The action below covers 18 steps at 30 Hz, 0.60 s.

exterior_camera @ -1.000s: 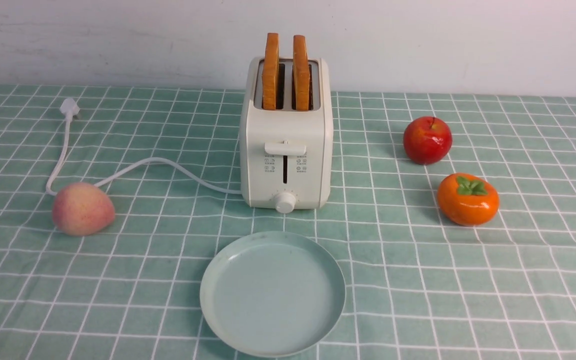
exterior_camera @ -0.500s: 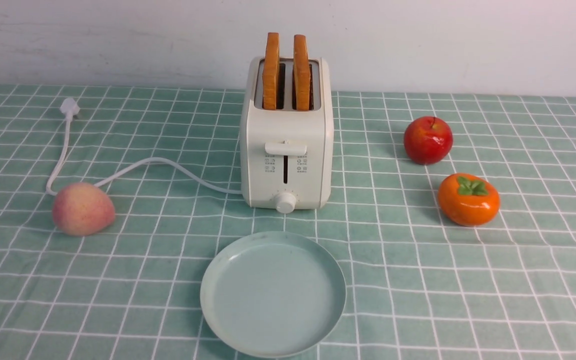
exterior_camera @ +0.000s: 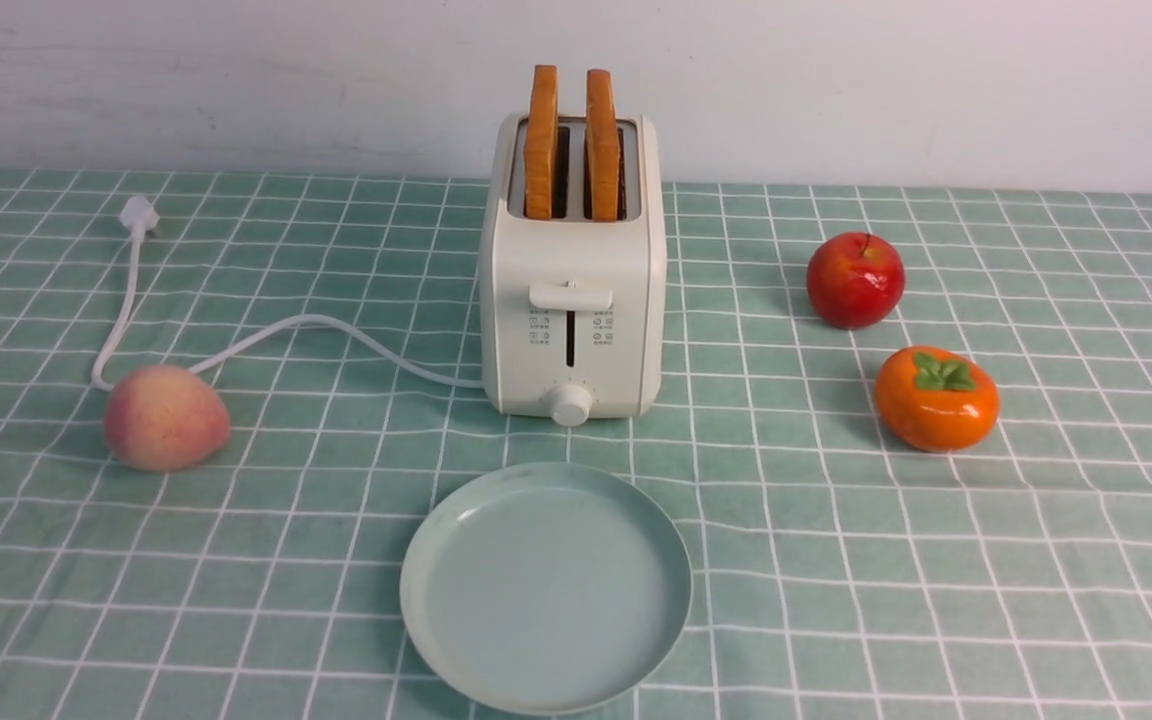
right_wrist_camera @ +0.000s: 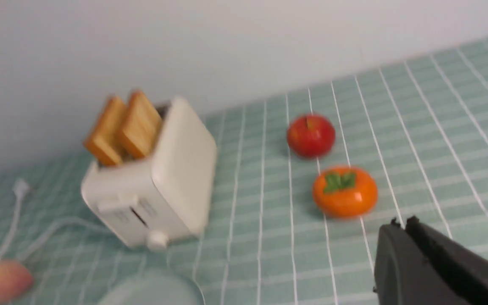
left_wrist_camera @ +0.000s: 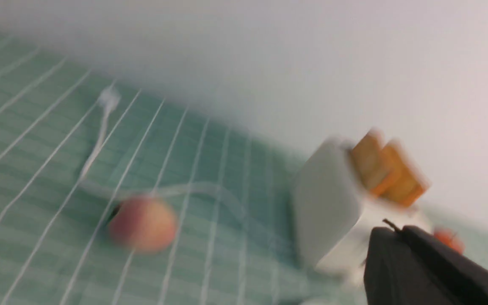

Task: Take toasted bread from bread machine on blue coffee table place on plate.
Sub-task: 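Reach for a toast slice standing in the toaster with the left gripper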

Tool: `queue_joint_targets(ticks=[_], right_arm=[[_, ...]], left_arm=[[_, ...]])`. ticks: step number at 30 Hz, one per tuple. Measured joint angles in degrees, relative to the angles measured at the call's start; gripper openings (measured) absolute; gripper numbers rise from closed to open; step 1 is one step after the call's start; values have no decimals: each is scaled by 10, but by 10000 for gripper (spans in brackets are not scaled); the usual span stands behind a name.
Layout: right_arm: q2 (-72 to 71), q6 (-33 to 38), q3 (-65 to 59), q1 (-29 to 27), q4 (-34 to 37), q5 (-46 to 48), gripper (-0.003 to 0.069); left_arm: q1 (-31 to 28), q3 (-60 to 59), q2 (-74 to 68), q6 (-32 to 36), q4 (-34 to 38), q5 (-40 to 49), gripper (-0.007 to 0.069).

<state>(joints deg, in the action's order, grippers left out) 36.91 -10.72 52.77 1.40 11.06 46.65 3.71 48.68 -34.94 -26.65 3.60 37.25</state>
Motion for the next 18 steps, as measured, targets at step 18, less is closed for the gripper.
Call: queue_joint_targets(ticks=[18], right_arm=[[60, 98, -147, 0, 61, 6, 5]], left_arm=[[166, 548, -643, 192, 75, 270, -14]])
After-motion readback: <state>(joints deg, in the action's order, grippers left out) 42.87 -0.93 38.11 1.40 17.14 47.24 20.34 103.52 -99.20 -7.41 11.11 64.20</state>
